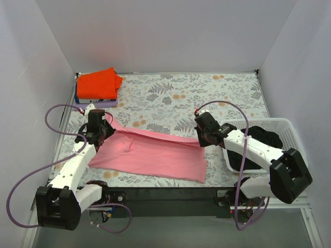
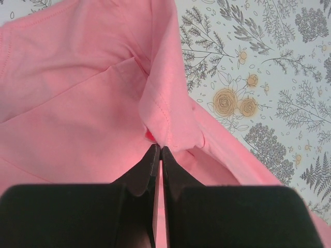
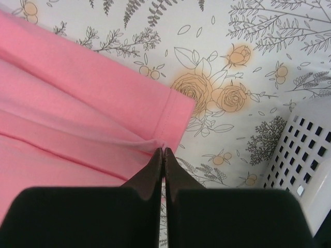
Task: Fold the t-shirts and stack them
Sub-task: Fold the tshirt
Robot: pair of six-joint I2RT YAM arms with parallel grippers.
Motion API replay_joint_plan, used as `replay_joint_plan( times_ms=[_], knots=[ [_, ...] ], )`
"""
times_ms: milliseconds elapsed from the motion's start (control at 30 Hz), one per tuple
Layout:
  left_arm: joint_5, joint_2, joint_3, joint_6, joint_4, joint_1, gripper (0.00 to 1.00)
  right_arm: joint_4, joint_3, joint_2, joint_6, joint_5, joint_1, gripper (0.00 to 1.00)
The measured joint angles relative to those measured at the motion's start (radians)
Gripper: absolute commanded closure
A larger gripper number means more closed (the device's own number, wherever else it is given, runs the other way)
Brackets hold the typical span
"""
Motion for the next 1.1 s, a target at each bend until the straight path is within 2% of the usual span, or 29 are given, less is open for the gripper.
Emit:
replay_joint_plan(
  times_ms=[333,867,933,1000,1067,1100],
  knots=[
    [-0.008,-0.088,-0.028,-0.001,-0.053,0.000,1.00,-0.070,-0.009,-0.014,0.039,0.050,0.073,0.99],
    [-0.005,-0.132,-0.040,-0.016,-0.130,0.000,1.00,-0.123,-0.035,-0.023,0.096,0.093,0.152,0.99],
    [-0.005,-0.136,-0.040,-0.024,-0.138,0.000,1.00,-0.127,-0.035,-0.023,0.104,0.095,0.163,0.91],
    [-0.005,-0.148,-0.040,-0.035,-0.151,0.000,0.89,-0.138,-0.035,-0.023,0.109,0.098,0.179,0.81],
    [-0.003,-0.167,-0.040,-0.047,-0.165,0.000,0.75,-0.158,-0.035,-0.027,0.113,0.099,0.202,0.79],
    [0.000,-0.181,-0.039,-0.053,-0.173,0.000,0.69,-0.169,-0.035,-0.032,0.114,0.099,0.215,0.74]
  ],
)
